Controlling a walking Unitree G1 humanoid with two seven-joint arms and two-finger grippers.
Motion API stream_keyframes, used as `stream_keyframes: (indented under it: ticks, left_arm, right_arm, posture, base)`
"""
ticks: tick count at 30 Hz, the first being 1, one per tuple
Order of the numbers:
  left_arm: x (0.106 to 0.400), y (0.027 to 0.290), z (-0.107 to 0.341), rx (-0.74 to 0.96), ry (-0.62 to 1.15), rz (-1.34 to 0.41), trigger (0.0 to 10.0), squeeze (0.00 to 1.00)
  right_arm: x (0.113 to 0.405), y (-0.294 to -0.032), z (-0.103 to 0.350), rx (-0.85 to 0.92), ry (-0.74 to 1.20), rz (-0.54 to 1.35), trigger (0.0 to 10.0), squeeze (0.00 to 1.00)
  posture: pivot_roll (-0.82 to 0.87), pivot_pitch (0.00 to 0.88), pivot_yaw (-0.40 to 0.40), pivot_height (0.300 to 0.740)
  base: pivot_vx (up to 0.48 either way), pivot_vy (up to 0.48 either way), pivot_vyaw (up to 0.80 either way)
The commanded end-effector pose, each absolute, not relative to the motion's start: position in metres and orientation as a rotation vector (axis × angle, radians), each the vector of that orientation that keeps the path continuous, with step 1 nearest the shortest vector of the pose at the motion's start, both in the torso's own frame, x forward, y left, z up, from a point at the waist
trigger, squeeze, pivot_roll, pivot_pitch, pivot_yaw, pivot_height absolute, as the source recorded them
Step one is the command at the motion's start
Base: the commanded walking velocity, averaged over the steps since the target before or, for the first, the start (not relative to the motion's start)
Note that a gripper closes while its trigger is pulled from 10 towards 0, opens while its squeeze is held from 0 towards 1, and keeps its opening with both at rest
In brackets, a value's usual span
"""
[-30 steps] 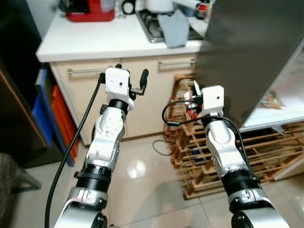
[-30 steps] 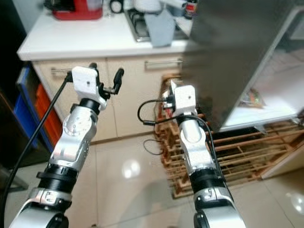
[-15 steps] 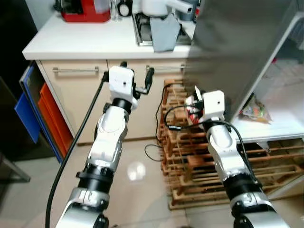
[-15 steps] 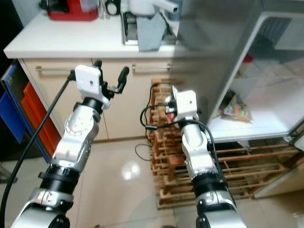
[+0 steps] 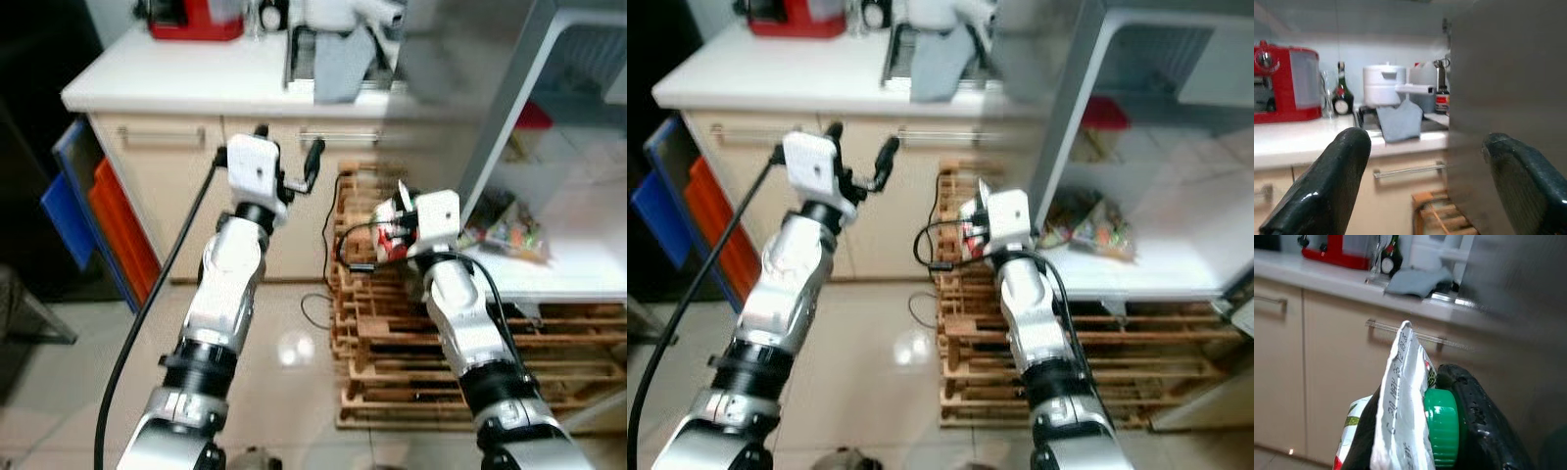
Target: Restocking fridge
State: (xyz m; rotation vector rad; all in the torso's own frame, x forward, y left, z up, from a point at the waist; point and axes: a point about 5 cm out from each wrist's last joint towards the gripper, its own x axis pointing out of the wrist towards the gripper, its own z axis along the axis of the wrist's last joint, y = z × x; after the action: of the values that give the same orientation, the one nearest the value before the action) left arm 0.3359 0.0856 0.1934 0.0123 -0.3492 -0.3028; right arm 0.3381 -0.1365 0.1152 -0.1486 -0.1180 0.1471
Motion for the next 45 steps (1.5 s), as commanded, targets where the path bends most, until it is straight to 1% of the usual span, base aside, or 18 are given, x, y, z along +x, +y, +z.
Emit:
stream_keyframes:
  ticks: [1,6,10,37,40,45]
  left_arm:
    - [0.336,0.083,0.193,0.024,-0.338,-0.309,10.0,0.00]
    - [0.337,0.084,0.194,0.017,-0.353,-0.305,10.0,0.00]
    - [0.337,0.082,0.194,0.063,-0.351,-0.323,10.0,0.00]
    - [0.336,0.078,0.191,0.034,-0.336,-0.354,10.0,0.00]
    - [0.335,0.079,0.191,0.030,-0.337,-0.347,10.0,0.00]
    - [0.335,0.082,0.194,-0.001,-0.362,-0.336,10.0,0.00]
  right_arm:
    - [0.339,-0.139,0.118,-0.140,-0.124,0.135,0.0,0.00]
    - [0.340,-0.141,0.117,-0.143,-0.120,0.135,0.0,0.00]
    - [0.339,-0.142,0.116,-0.145,-0.118,0.132,0.0,0.00]
    - [0.337,-0.144,0.114,-0.163,-0.112,0.100,0.0,0.00]
    - [0.337,-0.145,0.112,-0.170,-0.104,0.101,0.0,0.00]
    - [0.327,-0.150,0.094,-0.199,-0.023,0.082,0.0,0.00]
  posture:
    - [-0.04,0.000,-0.006,0.740]
    - [-0.04,0.000,-0.004,0.740]
    - [-0.04,0.000,-0.002,0.740]
    - [-0.05,0.000,0.007,0.740]
    - [-0.05,0.000,0.005,0.740]
    - [-0.05,0.000,-0.001,0.740]
  base:
    - [-0.341,-0.337,0.00]
    - [0.000,-0.061,0.00]
    - [0.000,0.000,0.00]
    - [0.000,-0.452,0.00]
    - [0.265,-0.395,0.00]
    - [0.048,0.000,0.00]
